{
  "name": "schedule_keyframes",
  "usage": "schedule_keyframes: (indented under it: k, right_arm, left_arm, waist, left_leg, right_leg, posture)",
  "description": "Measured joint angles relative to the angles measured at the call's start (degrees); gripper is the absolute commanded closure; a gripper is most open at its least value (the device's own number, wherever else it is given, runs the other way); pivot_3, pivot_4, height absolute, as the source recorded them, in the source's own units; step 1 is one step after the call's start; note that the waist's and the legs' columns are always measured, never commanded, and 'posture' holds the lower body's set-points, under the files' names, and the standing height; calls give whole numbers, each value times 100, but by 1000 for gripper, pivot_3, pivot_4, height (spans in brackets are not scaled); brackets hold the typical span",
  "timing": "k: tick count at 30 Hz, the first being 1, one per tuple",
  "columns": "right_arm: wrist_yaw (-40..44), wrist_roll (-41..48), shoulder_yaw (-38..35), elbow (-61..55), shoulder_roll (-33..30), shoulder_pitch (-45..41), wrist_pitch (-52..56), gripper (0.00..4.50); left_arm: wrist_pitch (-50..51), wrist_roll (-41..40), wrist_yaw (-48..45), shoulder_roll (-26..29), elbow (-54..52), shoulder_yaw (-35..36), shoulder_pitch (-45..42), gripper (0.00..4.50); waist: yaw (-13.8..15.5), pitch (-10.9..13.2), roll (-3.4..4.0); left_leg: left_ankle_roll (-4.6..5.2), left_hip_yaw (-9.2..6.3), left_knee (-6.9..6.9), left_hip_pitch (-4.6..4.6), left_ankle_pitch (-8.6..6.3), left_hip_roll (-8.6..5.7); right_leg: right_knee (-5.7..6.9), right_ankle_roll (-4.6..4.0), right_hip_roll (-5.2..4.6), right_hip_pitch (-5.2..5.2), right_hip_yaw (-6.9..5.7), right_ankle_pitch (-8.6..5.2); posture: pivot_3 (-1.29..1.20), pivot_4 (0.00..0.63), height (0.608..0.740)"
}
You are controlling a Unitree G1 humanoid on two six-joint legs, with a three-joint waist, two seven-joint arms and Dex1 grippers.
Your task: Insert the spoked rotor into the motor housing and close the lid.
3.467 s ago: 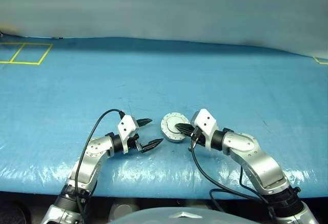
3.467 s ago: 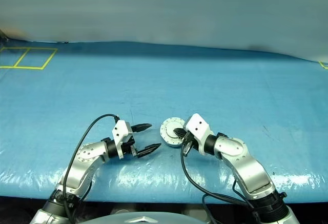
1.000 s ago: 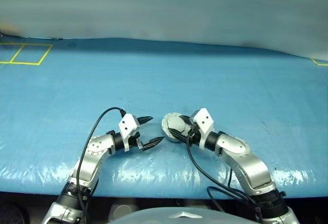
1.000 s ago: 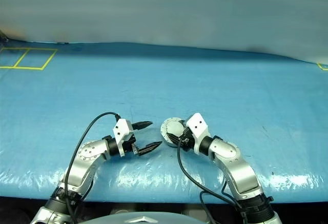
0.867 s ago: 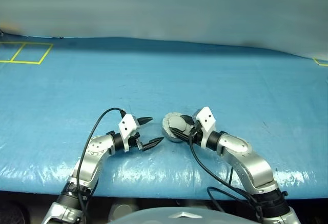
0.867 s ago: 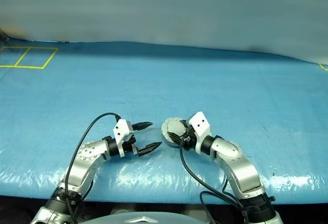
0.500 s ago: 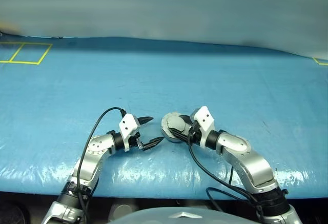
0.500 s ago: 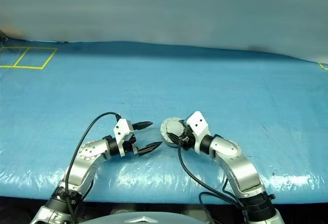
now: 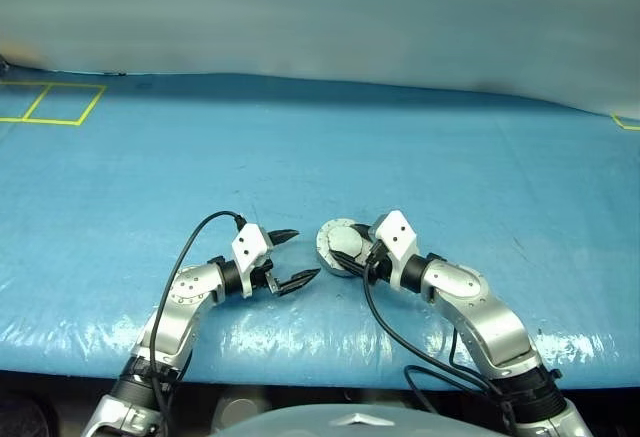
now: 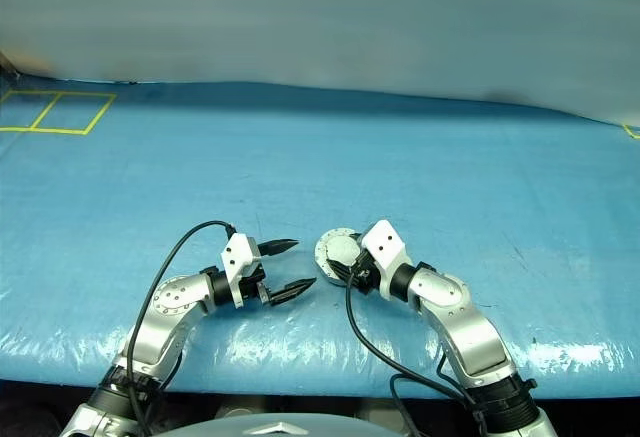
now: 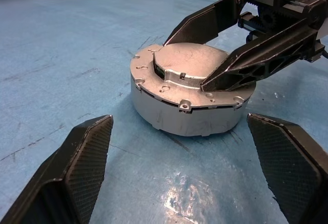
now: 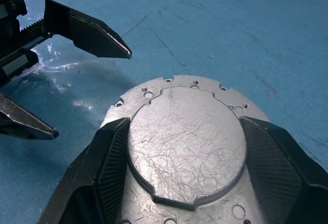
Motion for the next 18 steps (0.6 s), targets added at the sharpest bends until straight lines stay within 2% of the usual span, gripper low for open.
schedule_keyframes:
  k: [6,11,18]
  right_arm:
    - [147,624,-357,-371,-19,23,563,1465]
    - [207,842,-369,-711,-124,-93,825,1465]
    - [231,296,-171,-395,-618,-198,600,1465]
  left_arm:
    - [3,-1,-36,22,-2,-12,22,0]
    - [3,-55,-165,31,-8,-20,21,0]
    - [-6,-104,-216,-43,-22,-36,-38,0]
  waist:
    - [-11,11,10]
    - [-26,23,26]
    - [-12,25,27]
  left_leg:
    - [0,-2,-8,-21,0,1]
    - [0,-4,-7,-46,0,2]
    - [0,-13,2,-64,0,-4]
  right_leg:
    - [-2,1,3,-25,-1,-1]
    - [-1,2,6,-47,-2,0]
    - [-5,5,5,-54,-6,2]
  posture:
    - [0,150,740]
    - [0,150,740]
    - [0,150,740]
